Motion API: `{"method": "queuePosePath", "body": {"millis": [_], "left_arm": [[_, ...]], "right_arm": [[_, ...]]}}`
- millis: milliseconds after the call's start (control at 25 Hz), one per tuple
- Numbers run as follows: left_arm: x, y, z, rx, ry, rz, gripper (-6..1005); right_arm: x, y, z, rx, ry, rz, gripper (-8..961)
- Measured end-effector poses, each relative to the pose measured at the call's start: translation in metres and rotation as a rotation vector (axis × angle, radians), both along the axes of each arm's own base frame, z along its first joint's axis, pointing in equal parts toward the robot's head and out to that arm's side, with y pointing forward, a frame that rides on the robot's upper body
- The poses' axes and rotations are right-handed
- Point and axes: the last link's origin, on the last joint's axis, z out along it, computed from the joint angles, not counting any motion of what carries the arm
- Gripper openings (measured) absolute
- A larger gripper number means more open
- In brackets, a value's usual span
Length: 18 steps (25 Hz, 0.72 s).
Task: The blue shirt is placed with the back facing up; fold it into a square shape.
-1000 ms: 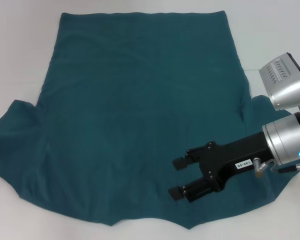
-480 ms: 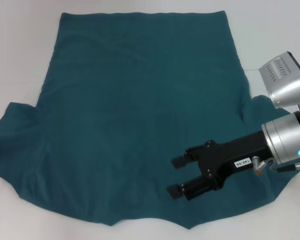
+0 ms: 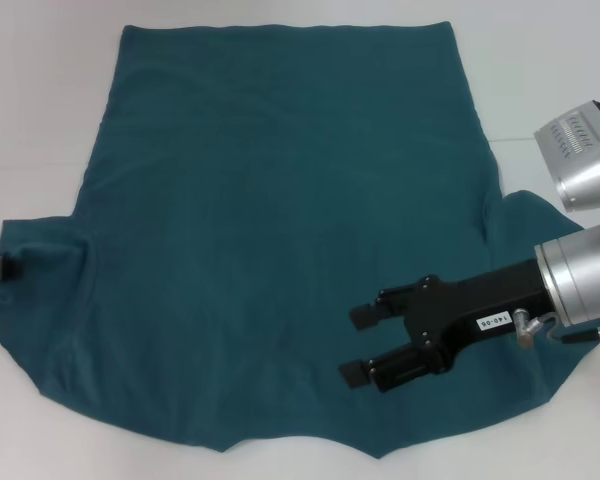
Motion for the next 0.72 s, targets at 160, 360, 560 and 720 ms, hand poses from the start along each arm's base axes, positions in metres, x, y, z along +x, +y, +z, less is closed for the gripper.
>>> {"method": "queuePosePath", "body": {"millis": [160, 360, 560, 720], "left_arm": [[0.017, 0.002, 0.002, -0.029, -0.04, -0.025, 28], [0.033, 0.004, -0.005, -0.072, -0.067, -0.05, 28], [0.043, 0.007, -0.012, -0.09, -0.089, -0.057, 27], [0.054, 0.01, -0.023, -0.107, -0.1, -0.075, 28]], "right_arm": [[0.005, -0.001, 0.0, 0.014, 0.0, -0.012, 915], [0.015, -0.003, 0.002, 0.041, 0.002, -0.036, 915], [0.021, -0.005, 0.005, 0.065, 0.023, -0.049, 915], [0.023, -0.007, 0.007, 0.074, 0.025, -0.051, 915]]}}
